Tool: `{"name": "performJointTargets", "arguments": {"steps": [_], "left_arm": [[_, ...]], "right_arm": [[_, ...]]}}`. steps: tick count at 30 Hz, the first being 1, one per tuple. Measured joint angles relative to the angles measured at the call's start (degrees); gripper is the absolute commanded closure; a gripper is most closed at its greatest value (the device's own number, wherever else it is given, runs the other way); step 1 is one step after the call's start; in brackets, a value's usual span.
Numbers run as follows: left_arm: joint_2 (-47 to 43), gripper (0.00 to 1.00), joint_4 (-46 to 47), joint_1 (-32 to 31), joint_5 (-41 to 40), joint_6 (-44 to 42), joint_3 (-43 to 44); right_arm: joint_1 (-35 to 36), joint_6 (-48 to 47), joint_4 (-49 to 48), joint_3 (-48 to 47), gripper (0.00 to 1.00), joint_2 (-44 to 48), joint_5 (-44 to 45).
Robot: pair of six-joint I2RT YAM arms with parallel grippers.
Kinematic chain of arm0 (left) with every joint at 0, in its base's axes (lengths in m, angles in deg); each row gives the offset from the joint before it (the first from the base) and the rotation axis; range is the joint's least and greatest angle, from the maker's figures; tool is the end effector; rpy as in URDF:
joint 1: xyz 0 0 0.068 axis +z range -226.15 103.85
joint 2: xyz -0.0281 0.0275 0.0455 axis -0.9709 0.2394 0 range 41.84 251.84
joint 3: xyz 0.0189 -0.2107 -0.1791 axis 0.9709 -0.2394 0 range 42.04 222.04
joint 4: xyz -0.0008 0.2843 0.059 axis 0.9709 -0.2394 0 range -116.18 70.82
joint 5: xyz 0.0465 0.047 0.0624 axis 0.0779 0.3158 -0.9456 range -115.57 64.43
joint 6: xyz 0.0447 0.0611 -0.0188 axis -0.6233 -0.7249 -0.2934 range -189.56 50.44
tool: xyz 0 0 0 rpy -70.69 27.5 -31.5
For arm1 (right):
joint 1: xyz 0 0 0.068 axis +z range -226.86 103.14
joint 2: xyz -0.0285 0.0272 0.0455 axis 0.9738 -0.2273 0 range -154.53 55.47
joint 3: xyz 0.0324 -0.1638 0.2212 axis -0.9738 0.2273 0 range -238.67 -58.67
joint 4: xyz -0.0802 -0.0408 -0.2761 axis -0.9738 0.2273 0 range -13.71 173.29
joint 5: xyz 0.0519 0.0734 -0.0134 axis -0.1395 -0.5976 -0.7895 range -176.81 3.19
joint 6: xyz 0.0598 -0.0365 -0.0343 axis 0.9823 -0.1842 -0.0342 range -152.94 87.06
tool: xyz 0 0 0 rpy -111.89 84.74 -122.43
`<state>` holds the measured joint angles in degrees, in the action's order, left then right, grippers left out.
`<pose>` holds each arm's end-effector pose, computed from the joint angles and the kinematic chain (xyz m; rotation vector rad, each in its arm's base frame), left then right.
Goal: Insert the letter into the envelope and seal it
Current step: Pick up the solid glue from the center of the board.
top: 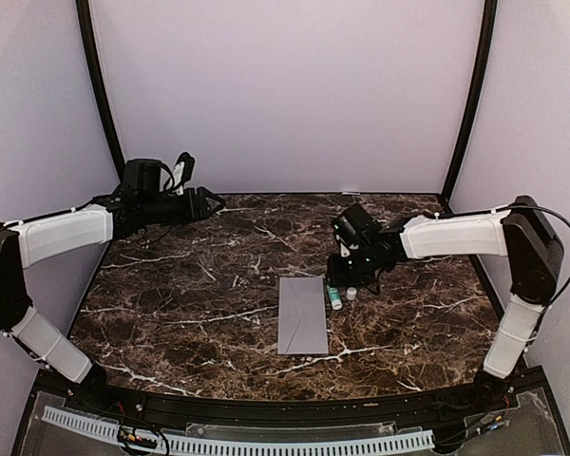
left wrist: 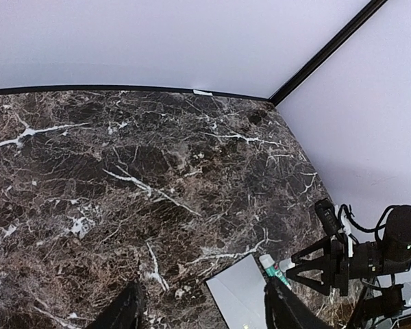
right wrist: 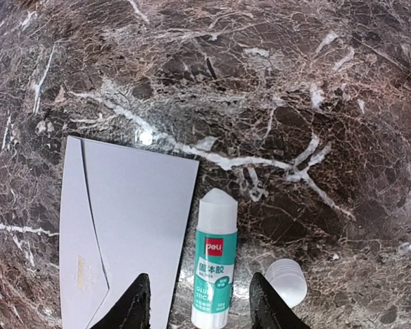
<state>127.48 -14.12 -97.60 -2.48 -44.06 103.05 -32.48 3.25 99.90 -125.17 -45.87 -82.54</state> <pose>0.3651 -0.1715 0.2756 0.2149 1.9854 -0.9260 0.2941 0.2811 0.1488 -0.1613 2.6405 0.4077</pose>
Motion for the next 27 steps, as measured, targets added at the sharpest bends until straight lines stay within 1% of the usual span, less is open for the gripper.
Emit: {"name": "performJointTargets", "arguments": {"steps": [6,9,20,24,27], "left_arm": [[-1.4,0.41,-0.2,0.0,-1.3,-1.8,-1.9],[-1.5,0.41,0.1,0.0,-1.4,-2.0,-2.5],[-1.5,0.4,0.4,0.0,-1.3,-2.1,-3.5],[-1.5,0.4,0.4,0.0,-1.2,-2.2,-3.5],[-1.5,0.4,0.4,0.0,-1.1,-2.2,-3.5]], "right_arm": [[-0.3,-1.9,2.6,-5.0,0.53,-3.8,0.7],[-0.3,-2.2,3.3,-6.0,0.53,-5.6,0.7],[-0.3,-2.8,4.2,-6.8,0.61,-9.6,1.0],[-0.3,-3.1,4.2,-8.0,0.67,-11.0,1.2],[-0.3,-3.3,4.2,-8.7,0.75,-12.1,1.6]]}}
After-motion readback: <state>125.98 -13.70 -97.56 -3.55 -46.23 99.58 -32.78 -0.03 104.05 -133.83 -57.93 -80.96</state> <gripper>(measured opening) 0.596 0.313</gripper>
